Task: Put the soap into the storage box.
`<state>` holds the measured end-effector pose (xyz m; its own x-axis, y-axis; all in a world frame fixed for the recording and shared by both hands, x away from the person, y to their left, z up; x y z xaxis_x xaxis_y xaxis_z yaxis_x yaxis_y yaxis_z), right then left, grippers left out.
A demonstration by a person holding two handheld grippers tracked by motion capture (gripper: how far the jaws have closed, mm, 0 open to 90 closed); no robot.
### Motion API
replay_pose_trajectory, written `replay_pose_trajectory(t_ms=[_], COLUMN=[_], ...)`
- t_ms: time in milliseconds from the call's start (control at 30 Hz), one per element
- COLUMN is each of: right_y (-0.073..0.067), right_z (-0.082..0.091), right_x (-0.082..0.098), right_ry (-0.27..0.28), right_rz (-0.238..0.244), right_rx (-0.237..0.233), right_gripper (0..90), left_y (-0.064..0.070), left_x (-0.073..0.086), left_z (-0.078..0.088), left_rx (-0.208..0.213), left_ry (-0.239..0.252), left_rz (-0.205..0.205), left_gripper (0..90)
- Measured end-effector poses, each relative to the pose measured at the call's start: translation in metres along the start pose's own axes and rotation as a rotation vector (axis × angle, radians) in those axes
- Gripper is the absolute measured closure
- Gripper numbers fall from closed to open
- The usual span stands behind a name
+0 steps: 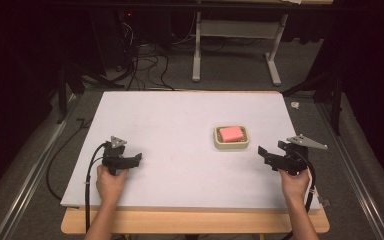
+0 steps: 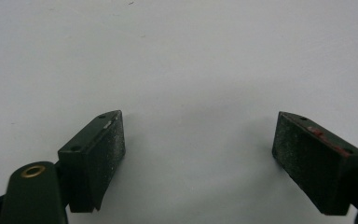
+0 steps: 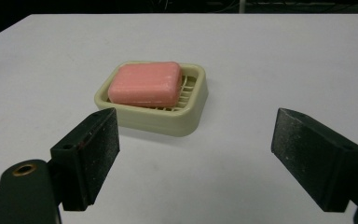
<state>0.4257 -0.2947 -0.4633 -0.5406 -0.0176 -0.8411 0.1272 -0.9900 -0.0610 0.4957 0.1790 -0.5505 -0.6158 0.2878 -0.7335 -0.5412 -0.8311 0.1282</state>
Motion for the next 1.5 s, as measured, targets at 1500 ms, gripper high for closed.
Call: replay_pose_trajectory(t_ms=[1500], right_y=[-0.020], right_z=[-0.015], right_x=[0.040], right_ry=[-0.067], right_rz=[0.007], right_rx=[-0.045], right_gripper=[16.1], left_y=[0.000], left_x=[0.000], left_z=[0.000], left_rx=[0.000], left_ry=[-0.002], left_rz=[0.000], left_gripper=[17.5])
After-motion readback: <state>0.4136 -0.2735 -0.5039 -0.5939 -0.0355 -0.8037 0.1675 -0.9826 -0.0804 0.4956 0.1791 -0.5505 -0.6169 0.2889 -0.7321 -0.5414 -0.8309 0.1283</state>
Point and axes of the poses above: each handheld gripper's, and its own axes: z roughly backward along the jaws, x roughly out of its underside, y roughly to its right, the point moved 9 cm from there along -z, roughly forward along the jaws, and after that the axes turned 10 degrees about x, right-handed, at the moved point
